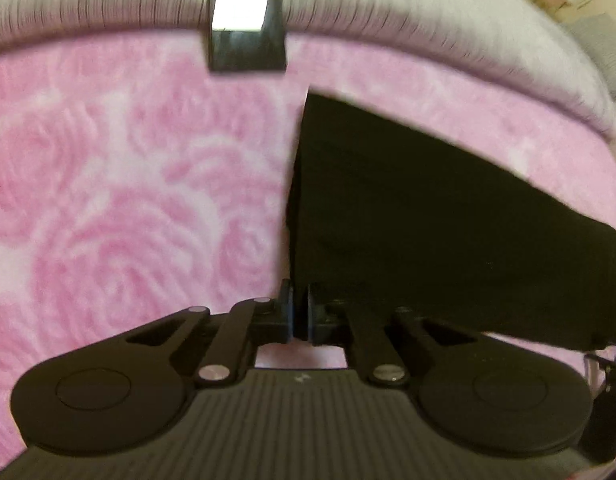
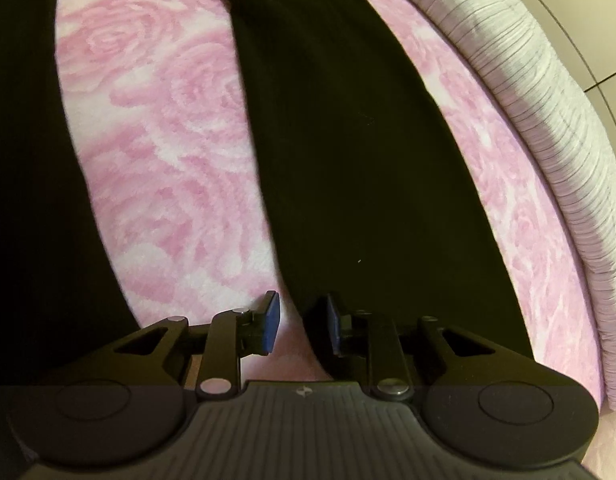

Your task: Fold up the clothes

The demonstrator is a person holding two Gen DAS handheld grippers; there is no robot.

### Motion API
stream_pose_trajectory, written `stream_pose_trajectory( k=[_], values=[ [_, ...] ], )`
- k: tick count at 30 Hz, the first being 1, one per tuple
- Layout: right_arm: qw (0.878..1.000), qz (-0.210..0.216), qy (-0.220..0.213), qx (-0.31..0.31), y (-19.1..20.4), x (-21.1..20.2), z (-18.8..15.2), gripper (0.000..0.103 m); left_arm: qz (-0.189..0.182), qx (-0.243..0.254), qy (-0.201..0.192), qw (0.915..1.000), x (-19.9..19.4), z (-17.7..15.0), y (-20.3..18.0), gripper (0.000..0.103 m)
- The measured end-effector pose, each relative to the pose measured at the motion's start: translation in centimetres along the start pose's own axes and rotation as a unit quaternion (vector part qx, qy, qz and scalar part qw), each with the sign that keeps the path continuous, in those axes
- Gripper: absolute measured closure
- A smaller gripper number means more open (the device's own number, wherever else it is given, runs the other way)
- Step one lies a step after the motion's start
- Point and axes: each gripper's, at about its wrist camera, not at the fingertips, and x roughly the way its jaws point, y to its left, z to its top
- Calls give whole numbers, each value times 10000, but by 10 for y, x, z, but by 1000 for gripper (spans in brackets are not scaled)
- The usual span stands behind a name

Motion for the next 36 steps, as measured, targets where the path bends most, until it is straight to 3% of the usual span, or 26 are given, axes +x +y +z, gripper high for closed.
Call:
stream_pose_trajectory(
  k=[1,11,18,20,22,24,29,32,36],
  values=[
    [10000,9,0,37,-1,1,1,103,-44,26,-78,10000,-7,0,2,99],
    [9996,253,-134,40,6,-8,-2,103,283,151,160,9994,7,-13,5,99],
    [9969,563,-184,514,24,-39,-21,103,568,-283,150,9979,-29,-28,20,96],
    [9951,650,-170,722,31,-50,-28,97,649,-227,144,9975,-51,-41,21,92],
    [9928,737,-157,930,37,-61,-36,84,656,-140,164,9976,-69,-59,20,77],
    [9900,823,-144,1137,44,-73,-44,77,672,27,302,9973,-81,-80,15,70],
    [9820,1090,108,1537,73,-89,-66,72,634,779,929,9906,-71,-137,-1,64],
    [9768,1251,355,1700,96,-93,-81,70,459,751,940,9917,-69,-148,-1,60],
    [9759,1126,381,1830,105,-106,-89,62,265,757,849,9932,-78,-148,1,49]
  ],
)
